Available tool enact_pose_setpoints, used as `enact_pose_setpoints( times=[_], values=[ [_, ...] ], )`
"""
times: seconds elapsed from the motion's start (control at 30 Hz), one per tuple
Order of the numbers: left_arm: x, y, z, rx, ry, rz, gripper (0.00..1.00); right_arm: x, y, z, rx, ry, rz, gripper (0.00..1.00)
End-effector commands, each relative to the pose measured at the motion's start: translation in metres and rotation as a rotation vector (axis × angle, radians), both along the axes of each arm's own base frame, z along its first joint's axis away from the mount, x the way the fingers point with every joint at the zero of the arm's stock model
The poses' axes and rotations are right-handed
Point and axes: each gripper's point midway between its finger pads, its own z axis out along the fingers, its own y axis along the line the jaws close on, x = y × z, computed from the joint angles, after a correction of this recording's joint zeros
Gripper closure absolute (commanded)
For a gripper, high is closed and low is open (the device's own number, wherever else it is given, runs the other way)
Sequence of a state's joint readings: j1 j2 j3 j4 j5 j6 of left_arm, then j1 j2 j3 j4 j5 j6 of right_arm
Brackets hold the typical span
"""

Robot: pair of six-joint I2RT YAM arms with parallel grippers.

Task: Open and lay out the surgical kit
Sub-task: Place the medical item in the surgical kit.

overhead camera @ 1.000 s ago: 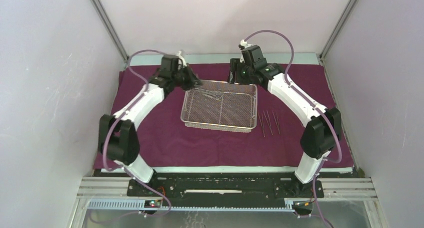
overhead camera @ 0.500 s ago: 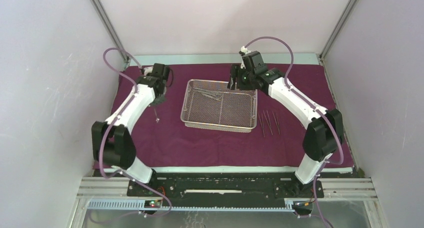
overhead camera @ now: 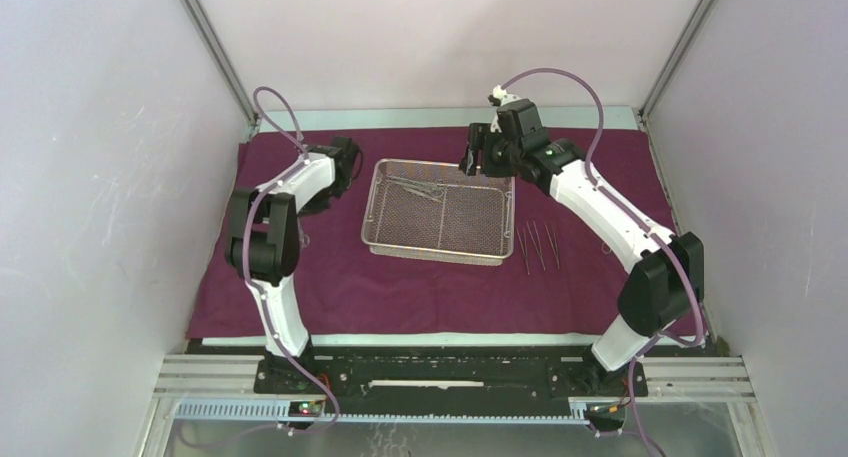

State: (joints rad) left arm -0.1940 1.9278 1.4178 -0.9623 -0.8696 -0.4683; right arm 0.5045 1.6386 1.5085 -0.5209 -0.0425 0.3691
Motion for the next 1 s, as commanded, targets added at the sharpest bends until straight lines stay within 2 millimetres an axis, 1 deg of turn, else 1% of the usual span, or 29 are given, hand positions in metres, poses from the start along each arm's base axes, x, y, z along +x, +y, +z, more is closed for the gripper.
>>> enact_pose_setpoints(
  times=[0.0, 0.13, 0.33, 0.47, 0.6, 0.67, 0.77, 0.97],
  values=[
    [0.021, 0.011, 0.012, 0.093, -0.062, 0.004, 0.99, -0.002, 0.001, 0.023, 0.053, -0.055, -0.001, 0.27],
    [0.023, 0.013, 0.0, 0.117, -0.028, -0.027, 0.96, -0.003, 0.002, 0.023, 0.058, -0.054, 0.007, 0.27],
    [0.026, 0.012, -0.014, 0.109, -0.005, -0.071, 0.9, -0.004, 0.003, 0.024, 0.065, -0.058, 0.01, 0.27],
    [0.024, 0.012, -0.028, 0.105, 0.028, -0.099, 0.85, -0.004, 0.003, 0.024, 0.066, -0.059, 0.009, 0.27],
    [0.019, 0.011, -0.04, 0.092, 0.065, -0.11, 0.82, -0.004, 0.002, 0.024, 0.071, -0.062, 0.009, 0.27],
    [0.019, 0.01, -0.041, 0.085, 0.065, -0.113, 0.81, -0.004, 0.002, 0.024, 0.072, -0.062, 0.009, 0.27],
    [0.019, 0.008, -0.04, 0.068, 0.057, -0.12, 0.76, -0.004, 0.002, 0.024, 0.072, -0.062, 0.01, 0.27],
    [0.024, 0.003, -0.032, 0.027, 0.021, -0.129, 0.69, -0.004, 0.003, 0.022, 0.073, -0.06, 0.011, 0.27]
  ],
)
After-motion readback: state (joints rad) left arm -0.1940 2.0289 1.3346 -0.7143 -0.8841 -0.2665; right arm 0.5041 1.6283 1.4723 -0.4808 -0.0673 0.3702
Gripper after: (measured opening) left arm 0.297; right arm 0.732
